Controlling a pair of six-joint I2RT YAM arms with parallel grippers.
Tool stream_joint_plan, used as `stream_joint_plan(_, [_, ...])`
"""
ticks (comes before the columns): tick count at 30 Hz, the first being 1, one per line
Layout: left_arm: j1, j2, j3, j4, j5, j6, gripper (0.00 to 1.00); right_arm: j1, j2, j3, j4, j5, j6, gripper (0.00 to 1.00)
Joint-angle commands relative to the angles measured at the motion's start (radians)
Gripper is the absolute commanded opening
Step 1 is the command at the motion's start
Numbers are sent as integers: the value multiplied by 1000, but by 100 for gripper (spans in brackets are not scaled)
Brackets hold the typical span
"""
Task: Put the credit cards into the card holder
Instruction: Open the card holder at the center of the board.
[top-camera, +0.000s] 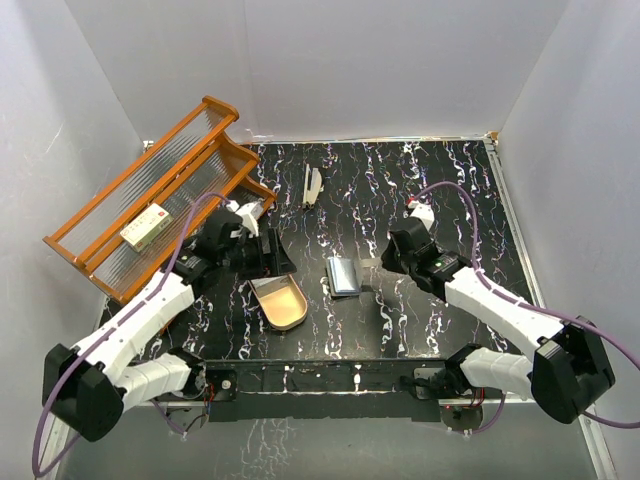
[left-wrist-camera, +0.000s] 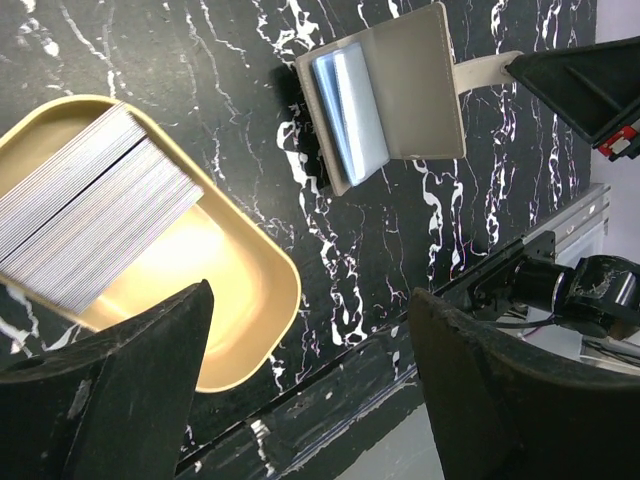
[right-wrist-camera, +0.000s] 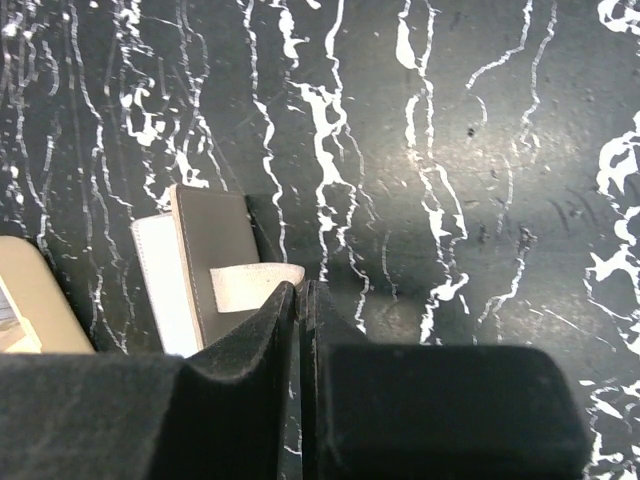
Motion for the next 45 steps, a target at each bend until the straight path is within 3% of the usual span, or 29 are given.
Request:
stream_joint_plan(1, [-87, 81, 77, 38, -62, -18, 76, -36, -48, -24, -36, 3, -33, 0])
stream_joint_plan(11, [-166, 313, 121, 271, -68, -72, 76, -82, -59, -65, -50, 11, -30, 0])
stream_joint_plan(16, [-179, 431, 172, 310, -63, -64, 77, -88, -74, -71, -48, 11, -26, 0])
stream_joint_plan(30, [-203, 657, 187, 542, 40, -82, 72, -90, -110, -121, 13, -57, -19, 0])
stream_joint_plan(33, [-204, 678, 183, 568, 39, -81, 65, -90, -104, -123, 17, -66, -17, 0])
stream_joint_plan(36, [-204, 684, 170, 611, 58, -98, 65, -90, -105, -127, 25, -79, -22, 0])
stream_joint_plan(39, [-210, 681, 174, 619, 85, -104, 68, -90, -112, -124, 43, -124, -33, 0])
stream_joint_plan(45, [-214, 616, 162, 598, 62, -82, 75, -90, -146, -78, 122, -374, -54, 0])
